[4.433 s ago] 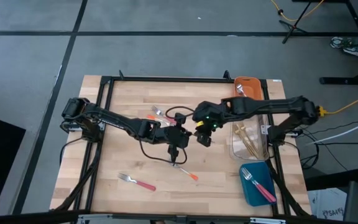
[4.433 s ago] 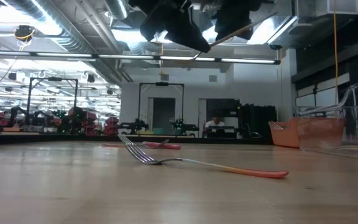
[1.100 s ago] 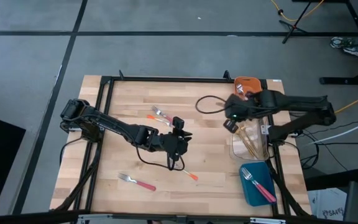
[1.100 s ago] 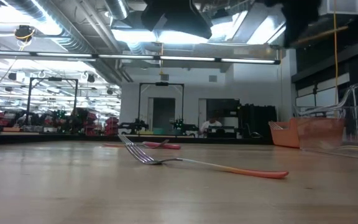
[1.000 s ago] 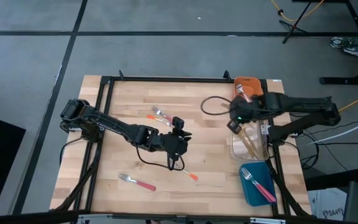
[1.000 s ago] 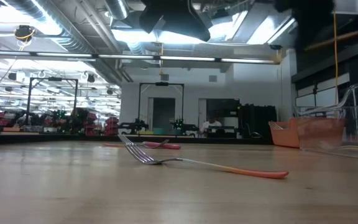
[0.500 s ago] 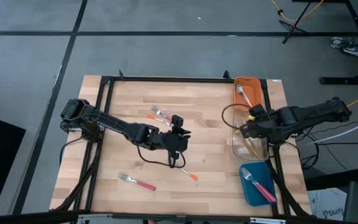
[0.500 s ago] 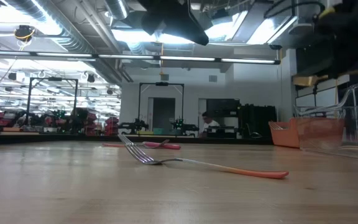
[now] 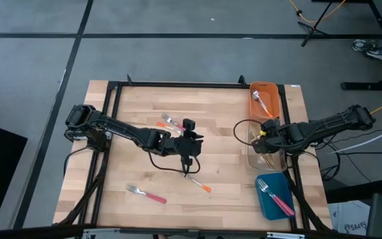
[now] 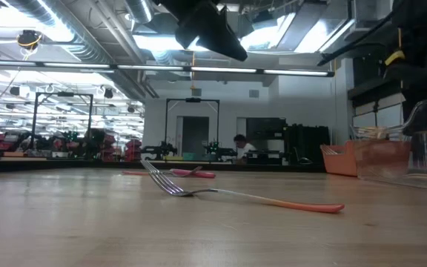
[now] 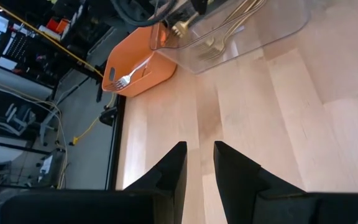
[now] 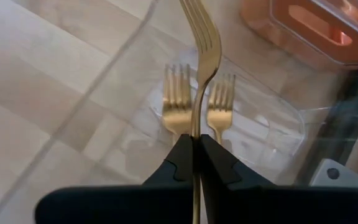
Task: Sort silverware by color (type)
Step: Put the gold fork into the transparent bin, then put the orange fork into the orange bin
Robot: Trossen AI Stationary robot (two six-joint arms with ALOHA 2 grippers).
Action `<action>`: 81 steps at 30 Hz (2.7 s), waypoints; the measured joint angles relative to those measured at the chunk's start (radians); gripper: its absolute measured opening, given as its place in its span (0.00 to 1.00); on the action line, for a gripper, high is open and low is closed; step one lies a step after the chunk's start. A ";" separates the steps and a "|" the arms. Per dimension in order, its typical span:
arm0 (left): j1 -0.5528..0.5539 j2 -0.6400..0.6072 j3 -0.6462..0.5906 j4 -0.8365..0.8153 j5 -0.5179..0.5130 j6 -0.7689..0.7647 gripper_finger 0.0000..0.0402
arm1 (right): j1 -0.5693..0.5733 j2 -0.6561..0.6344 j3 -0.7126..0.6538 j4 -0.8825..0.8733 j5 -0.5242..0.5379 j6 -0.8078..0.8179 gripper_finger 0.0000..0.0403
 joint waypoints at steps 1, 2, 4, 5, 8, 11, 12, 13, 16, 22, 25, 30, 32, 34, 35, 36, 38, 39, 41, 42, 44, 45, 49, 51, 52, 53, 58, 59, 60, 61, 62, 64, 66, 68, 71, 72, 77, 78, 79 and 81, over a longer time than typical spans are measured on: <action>0.002 0.000 0.000 0.000 0.000 0.000 0.18 | 0.000 0.000 -0.007 0.009 0.007 -0.003 0.00; 0.005 0.000 0.000 0.000 0.000 0.000 0.18 | 0.000 0.000 -0.010 0.018 0.012 -0.006 0.00; 0.007 0.000 0.000 0.000 0.000 0.000 0.18 | 0.000 0.000 -0.013 0.022 0.021 -0.007 0.00; 0.007 0.000 0.000 0.000 0.000 0.000 0.18 | 0.000 0.000 -0.013 0.022 0.024 -0.007 0.00; 0.007 0.000 0.000 0.000 0.000 0.000 0.18 | 0.000 0.000 -0.013 0.023 0.025 -0.007 0.00; 0.007 0.000 0.000 0.000 0.002 0.000 0.18 | 0.000 0.000 -0.013 0.023 0.020 -0.011 0.00; 0.007 0.000 0.000 0.000 0.002 0.000 0.18 | 0.000 0.000 -0.013 0.022 0.015 -0.014 0.00; 0.007 0.000 0.000 0.000 0.002 -0.001 0.18 | 0.000 0.000 -0.013 0.023 0.013 -0.016 0.00; 0.007 0.000 0.000 0.000 0.002 -0.001 0.18 | 0.000 0.000 -0.013 0.024 -0.010 -0.041 0.00; 0.007 0.000 0.000 0.000 0.002 -0.045 0.18 | 0.000 0.007 -0.013 0.036 -0.066 -0.097 0.00; 0.007 0.000 0.000 0.000 0.002 -0.046 0.18 | 0.000 0.024 -0.013 0.041 -0.079 -0.105 0.00; 0.007 0.000 0.000 0.000 0.002 -0.049 0.18 | 0.000 0.077 -0.011 0.053 -0.107 -0.124 0.00; 0.007 0.000 0.000 0.000 0.002 -0.049 0.18 | 0.000 0.099 -0.011 0.055 -0.107 -0.124 0.00; 0.007 0.000 0.000 0.000 0.002 -0.049 0.18 | 0.000 0.122 -0.011 0.054 -0.107 -0.124 0.00; 0.007 0.000 0.000 0.000 0.002 -0.049 0.18 | 0.000 0.135 -0.011 0.055 -0.107 -0.124 0.00; 0.007 0.000 0.000 0.000 0.001 -0.049 0.18 | 0.000 0.146 -0.011 0.055 -0.107 -0.124 0.00; 0.007 0.000 0.000 0.000 0.001 -0.049 0.18 | 0.000 0.170 -0.010 0.055 -0.107 -0.124 0.00; 0.007 0.000 0.000 0.000 0.001 -0.049 0.18 | 0.000 0.183 -0.010 0.056 -0.107 -0.124 0.00; 0.007 0.000 0.000 0.000 0.001 -0.049 0.18 | 0.000 0.208 -0.010 0.059 -0.107 -0.123 0.00; 0.007 0.000 0.000 0.000 0.001 -0.049 0.18 | 0.000 0.220 -0.010 0.061 -0.107 -0.121 0.00; 0.007 0.000 0.000 0.000 0.001 -0.049 0.18 | 0.000 0.244 -0.010 0.064 -0.106 -0.119 0.00; 0.007 0.000 0.000 0.000 0.001 -0.049 0.18 | 0.000 0.255 -0.010 0.064 -0.107 -0.119 0.00; 0.007 0.000 0.000 0.000 0.001 -0.049 0.18 | 0.000 0.299 -0.010 0.082 -0.107 -0.118 0.00; 0.007 0.000 0.000 0.000 0.001 -0.049 0.18 | 0.000 0.319 -0.009 0.092 -0.107 -0.118 0.00; 0.007 0.000 0.000 0.000 0.001 -0.049 0.18 | 0.000 0.329 -0.009 0.096 -0.107 -0.116 0.00; 0.007 0.000 0.000 0.000 0.001 -0.049 0.18 | 0.000 0.338 -0.009 0.102 -0.106 -0.116 0.00; 0.007 0.000 0.000 0.000 0.001 -0.049 0.18 | 0.000 0.371 -0.009 0.128 -0.105 -0.116 0.00; 0.007 0.000 0.000 0.000 0.001 -0.049 0.18 | 0.000 0.375 -0.009 0.130 -0.105 -0.116 0.00; 0.007 0.000 0.000 0.000 0.001 -0.049 0.18 | 0.000 0.378 -0.009 0.132 -0.105 -0.116 0.00; 0.007 0.000 0.000 0.000 0.001 -0.049 0.18 | 0.000 0.380 -0.009 0.131 -0.105 -0.116 0.00; 0.007 0.000 0.000 0.000 0.001 -0.049 0.18 | 0.000 0.382 -0.009 0.131 -0.105 -0.116 0.00; 0.007 0.000 0.000 0.000 0.001 -0.049 0.18 | 0.000 0.381 -0.009 0.130 -0.105 -0.116 0.00; 0.007 0.000 0.000 0.000 0.001 -0.049 0.18 | 0.000 0.381 -0.009 0.127 -0.104 -0.116 0.00; 0.007 0.000 0.000 0.000 0.001 -0.049 0.18 | 0.000 0.381 -0.009 0.126 -0.104 -0.116 0.00; 0.007 0.000 0.000 0.000 0.001 -0.049 0.18 | 0.000 0.381 -0.009 0.125 -0.104 -0.116 0.02; 0.007 0.000 0.000 0.000 0.001 -0.049 0.18 | 0.000 0.381 -0.009 0.125 -0.104 -0.116 0.04; 0.007 0.000 0.000 0.000 0.001 -0.049 0.18 | 0.000 0.381 -0.009 0.124 -0.104 -0.116 0.13; 0.007 0.000 0.000 0.000 0.001 -0.049 0.18 | 0.000 0.381 -0.009 0.124 -0.104 -0.116 0.15; 0.007 0.000 0.000 0.000 0.001 -0.049 0.18 | 0.000 0.381 -0.009 0.124 -0.104 -0.116 0.16; 0.007 0.000 0.000 0.000 0.001 -0.049 0.18 | 0.000 0.381 -0.009 0.124 -0.104 -0.116 0.19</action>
